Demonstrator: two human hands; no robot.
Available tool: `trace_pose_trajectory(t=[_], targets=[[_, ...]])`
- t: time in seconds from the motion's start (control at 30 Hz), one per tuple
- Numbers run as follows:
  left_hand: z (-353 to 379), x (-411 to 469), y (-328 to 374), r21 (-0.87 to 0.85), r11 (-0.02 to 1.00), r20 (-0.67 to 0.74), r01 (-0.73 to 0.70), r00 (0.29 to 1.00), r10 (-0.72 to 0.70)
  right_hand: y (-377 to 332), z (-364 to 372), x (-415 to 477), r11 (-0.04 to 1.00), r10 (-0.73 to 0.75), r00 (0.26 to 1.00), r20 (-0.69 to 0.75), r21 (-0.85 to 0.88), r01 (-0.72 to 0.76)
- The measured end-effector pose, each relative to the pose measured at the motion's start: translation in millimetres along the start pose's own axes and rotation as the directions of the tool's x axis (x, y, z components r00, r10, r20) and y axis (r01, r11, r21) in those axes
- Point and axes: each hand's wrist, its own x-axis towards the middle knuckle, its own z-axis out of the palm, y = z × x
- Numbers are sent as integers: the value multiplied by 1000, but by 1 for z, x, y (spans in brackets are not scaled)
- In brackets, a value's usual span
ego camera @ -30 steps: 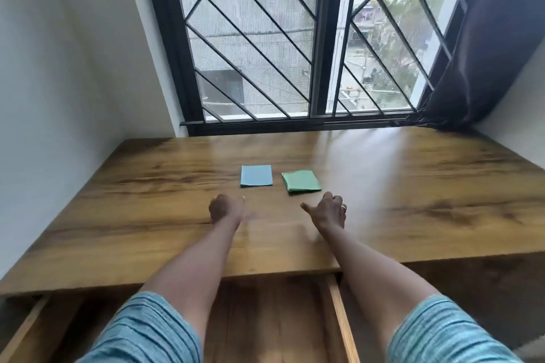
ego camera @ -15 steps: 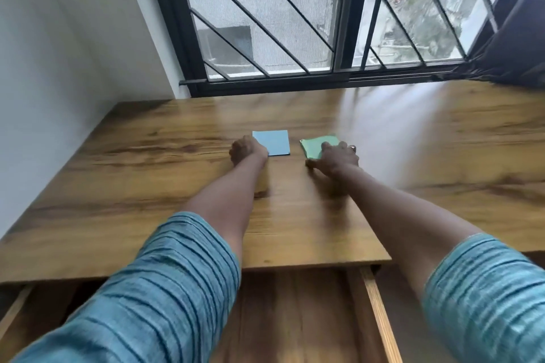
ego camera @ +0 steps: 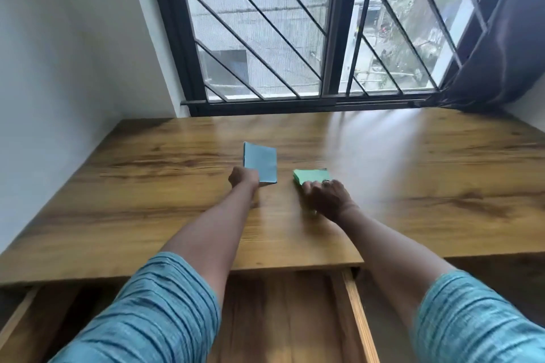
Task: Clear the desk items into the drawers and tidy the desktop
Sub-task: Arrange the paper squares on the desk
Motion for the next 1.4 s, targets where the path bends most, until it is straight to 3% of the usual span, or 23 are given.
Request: trace_pose_trajectory(t=[0.07, 0.17, 0.3, 0.47, 0.63, 0.77, 0.97, 1.27, 1.4], targets=[[-8, -14, -7, -107, 994, -2, 6, 1000, -6, -3, -10, -11, 999, -39, 991, -128, -6, 38], [-21, -48, -17, -134, 991, -18, -20, 1000, 18, -16, -28, -29, 995, -96, 929, -358, -72, 75], [-41, -105, -50, -146, 985, -6, -93, 996, 93, -45, -55, -71, 991, -129, 886, -446, -30, 129], [-78, -167, -98, -170, 984, -5, -54, 999, 54, -95, -73, -147, 987, -76, 881, -466, 91, 134], [-121, -210, -149, -163, 986, -59, -43, 998, 34, -140, -81, -218, 984, -138, 905, -402, 46, 171], [-145, -237, -197, -114, 993, -47, -4, 999, -1, -168, -78, -252, 985, -120, 983, -141, 108, 136], [-142, -229, -253, -61, 994, -1, 94, 996, -94, -195, -49, -264, 987, -60, 992, 107, 157, 42], [-118, -188, -264, 211, 975, 107, 63, 990, -87, -206, -12, -235, 978, -49, 990, 129, 210, 21], [-115, -185, -264, 390, 920, 74, 23, 996, -56, -197, -6, -237, 964, -89, 991, 101, 259, 60]])
